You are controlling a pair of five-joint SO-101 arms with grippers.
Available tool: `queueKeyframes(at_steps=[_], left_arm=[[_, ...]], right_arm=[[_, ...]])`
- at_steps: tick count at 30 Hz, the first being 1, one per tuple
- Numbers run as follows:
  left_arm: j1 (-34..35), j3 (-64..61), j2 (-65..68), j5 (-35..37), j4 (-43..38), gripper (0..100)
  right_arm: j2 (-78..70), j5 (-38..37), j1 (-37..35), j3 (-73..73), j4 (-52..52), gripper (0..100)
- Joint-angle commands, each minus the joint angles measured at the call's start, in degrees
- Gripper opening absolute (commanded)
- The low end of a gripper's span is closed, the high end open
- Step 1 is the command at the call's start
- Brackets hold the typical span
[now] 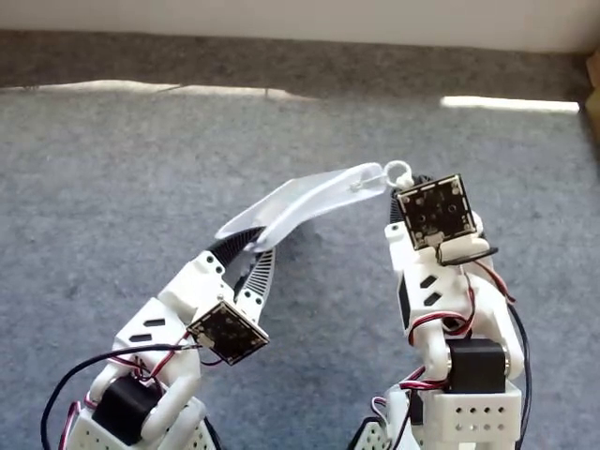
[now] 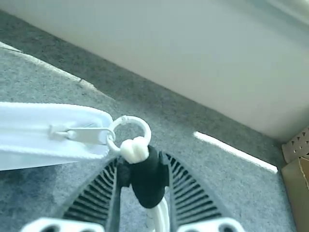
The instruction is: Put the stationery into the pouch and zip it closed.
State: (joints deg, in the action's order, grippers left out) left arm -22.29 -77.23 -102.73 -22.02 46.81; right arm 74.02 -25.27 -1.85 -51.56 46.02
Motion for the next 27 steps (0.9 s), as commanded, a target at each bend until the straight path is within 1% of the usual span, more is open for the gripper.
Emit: queueKeyframes(at_steps=[1,5,8,19,25,27], left_arm=[[3.6,3.5,-1.3,1.1,0.3,1],[4.7,3.8,-1.3,1.6,0.3,1],[8.2,5.3,-1.3,5.5,0.3,1],[16.4,5.8,-1.3,13.7,-2.4,1],[16.6,5.4,-1.3,13.9,-2.6,1],[15.5,5.4,-1.3,13.5,-2.5,1]], right_arm=[[-0.4,-0.6,2.8,1.0,-2.4,0.5],[-0.4,-2.4,2.8,1.0,-2.4,0.5],[-0.4,-2.5,2.8,1.0,-2.4,0.5],[-0.4,-2.5,2.8,0.9,-2.4,0.5],[-0.3,-2.2,2.4,0.9,-2.2,0.9],[-0.2,-2.2,2.3,0.9,-2.0,2.1]])
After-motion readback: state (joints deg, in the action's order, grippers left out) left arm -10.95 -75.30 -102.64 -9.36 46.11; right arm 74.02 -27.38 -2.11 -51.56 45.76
